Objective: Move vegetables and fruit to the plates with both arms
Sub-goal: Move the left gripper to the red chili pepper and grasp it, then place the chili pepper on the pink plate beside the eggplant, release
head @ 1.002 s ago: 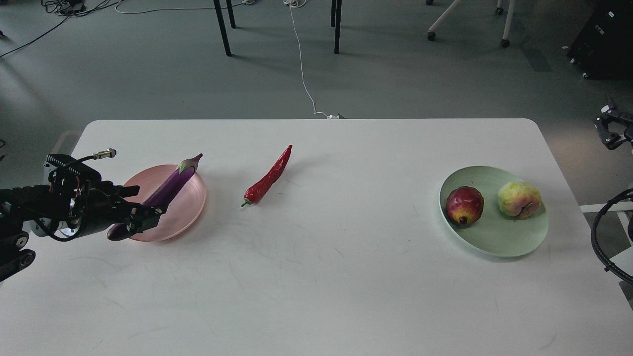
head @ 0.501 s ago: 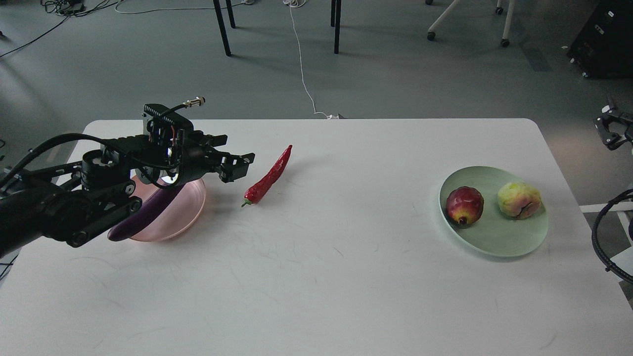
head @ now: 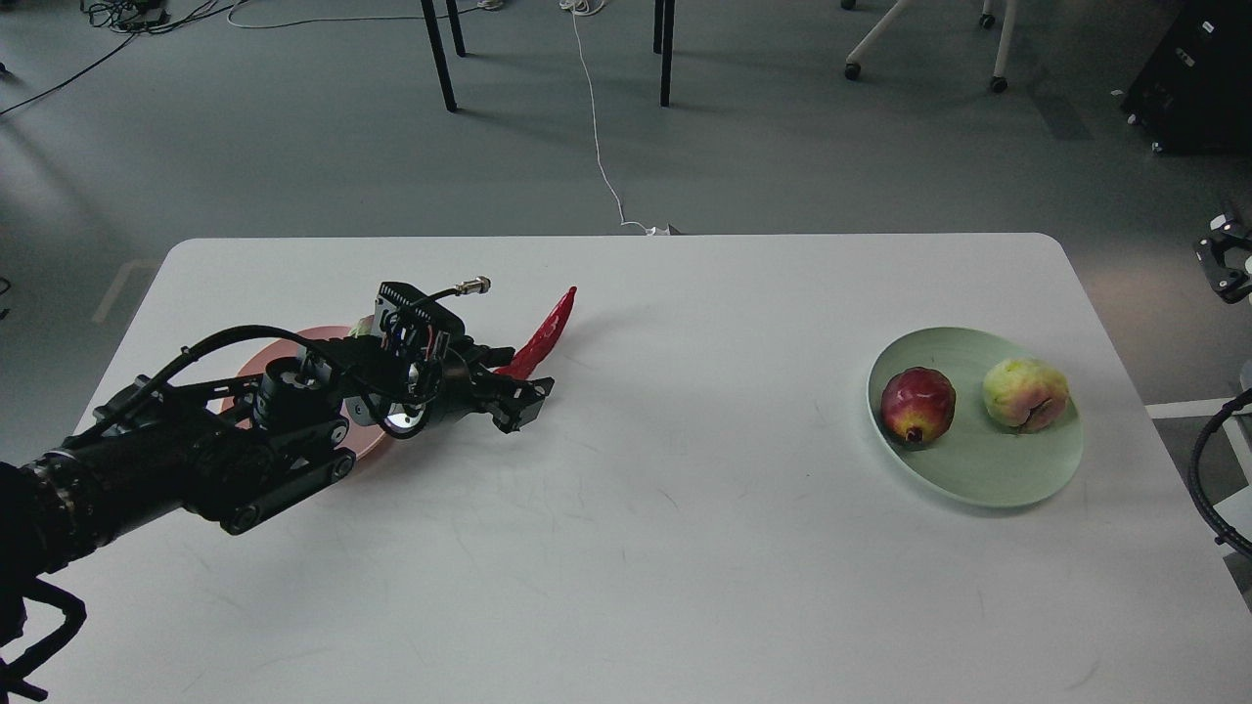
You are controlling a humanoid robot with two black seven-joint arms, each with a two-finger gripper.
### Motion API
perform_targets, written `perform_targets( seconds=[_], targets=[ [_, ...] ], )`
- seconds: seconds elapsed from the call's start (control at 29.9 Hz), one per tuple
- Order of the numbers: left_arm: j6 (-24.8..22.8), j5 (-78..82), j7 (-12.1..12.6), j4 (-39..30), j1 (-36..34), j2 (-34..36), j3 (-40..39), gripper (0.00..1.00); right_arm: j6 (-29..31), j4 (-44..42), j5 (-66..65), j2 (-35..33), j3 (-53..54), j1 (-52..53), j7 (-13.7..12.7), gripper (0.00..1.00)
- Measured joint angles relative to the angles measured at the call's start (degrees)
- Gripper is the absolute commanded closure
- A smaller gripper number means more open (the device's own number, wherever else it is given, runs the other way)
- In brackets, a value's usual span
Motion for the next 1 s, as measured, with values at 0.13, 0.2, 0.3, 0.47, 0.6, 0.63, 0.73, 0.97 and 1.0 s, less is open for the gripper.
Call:
perform_targets(
  seconds=[0.13, 0.2, 0.3, 0.47, 0.6, 0.63, 0.73, 0.97, 1.0],
  targets=[
    [0.9, 0.4, -0.1, 3.3, 0.3, -1.3, 0.1, 0.37, 0.0, 0.1, 0.0, 0.1, 0.1, 0.0, 0.0, 0.02],
    [1.1, 0.4, -0.2, 4.3, 0.3, -1.5, 0.1, 0.50, 0.0, 0.0, 0.0, 0.0, 0.1, 0.0, 0.0, 0.02],
    [1.2, 0.5, -0.3, 4.6, 0.4, -1.6, 0.1, 0.65, 0.0, 0.0, 0.0, -0.2, 0.1, 0.0, 0.0, 0.01],
    [1.2, 0.5, -0.4, 4.6, 0.6, -1.7, 0.1, 0.74, 0.0, 0.0, 0.0, -0.2, 0.1, 0.0, 0.0, 0.02],
    [1.2, 0.5, -0.4, 4.3, 0.1, -1.4, 0.0, 0.79, 0.0, 0.1, 0.0, -0.3, 0.1, 0.1, 0.0, 0.02],
    [1.2, 0.5, -0.4, 4.3, 0.1, -1.2, 0.0, 0.79, 0.0, 0.2, 0.0, -0.3, 0.1, 0.2, 0.0, 0.01],
    [1.2, 0.5, -0.4, 3.8, -0.1, -0.6, 0.0, 0.79, 0.0, 0.3, -0.1, -0.3, 0.0, 0.3, 0.0, 0.02],
    [1.9, -0.2, -0.4, -11.8, -2.0, 12.7, -1.2, 0.78, 0.0, 0.1, -0.1, -0.5, 0.1, 0.5, 0.0, 0.02],
    [1.9, -0.3, -0.7, -15.4, -2.6, 16.7, -1.3, 0.78, 0.0, 0.1, -0.1, -0.8, 0.1, 0.5, 0.0, 0.01]
  ],
)
